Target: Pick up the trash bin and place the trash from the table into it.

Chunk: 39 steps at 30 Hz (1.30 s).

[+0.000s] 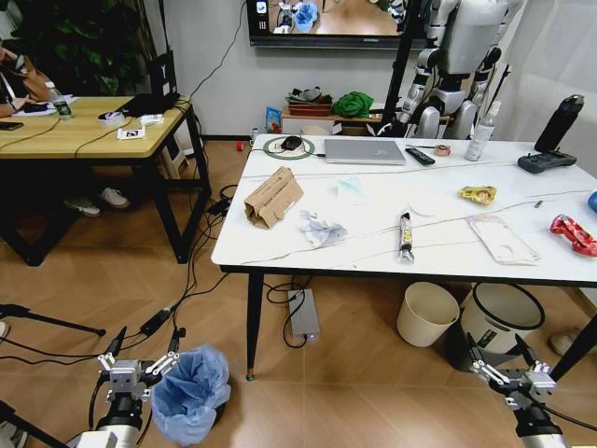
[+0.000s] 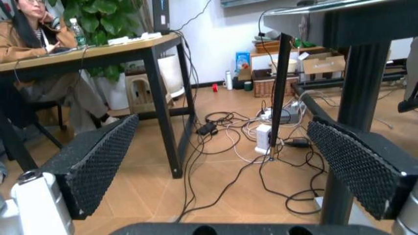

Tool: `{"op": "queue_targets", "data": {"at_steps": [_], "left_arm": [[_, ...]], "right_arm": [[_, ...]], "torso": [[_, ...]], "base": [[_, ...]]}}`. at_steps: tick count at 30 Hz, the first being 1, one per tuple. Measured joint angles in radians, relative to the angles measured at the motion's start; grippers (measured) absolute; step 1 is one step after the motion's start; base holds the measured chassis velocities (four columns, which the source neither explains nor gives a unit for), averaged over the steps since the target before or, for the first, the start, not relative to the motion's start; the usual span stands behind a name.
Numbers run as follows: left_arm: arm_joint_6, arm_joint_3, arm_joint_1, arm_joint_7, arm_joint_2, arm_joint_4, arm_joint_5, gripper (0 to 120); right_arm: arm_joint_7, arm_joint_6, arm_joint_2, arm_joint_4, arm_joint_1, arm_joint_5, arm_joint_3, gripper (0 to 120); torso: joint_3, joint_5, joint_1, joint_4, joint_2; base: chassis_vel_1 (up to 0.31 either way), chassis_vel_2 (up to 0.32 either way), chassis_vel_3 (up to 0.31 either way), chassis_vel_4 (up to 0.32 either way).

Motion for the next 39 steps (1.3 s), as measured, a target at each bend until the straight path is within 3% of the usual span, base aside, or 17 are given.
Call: {"op": "queue_targets", "data": {"at_steps": [39], "left_arm": [[0.003, 0.008, 0.004, 0.006, -0.005, 0.021, 0.005, 100]], "right_arm": [[-0.002, 0.005, 0.024, -0.016, 0.010, -0.032, -0.016, 100]], "torso": [[-0.102, 0.0000, -0.075, 0.0000, -0.178]], "base": [[0.000, 0.000, 0.000, 0.000]]}}
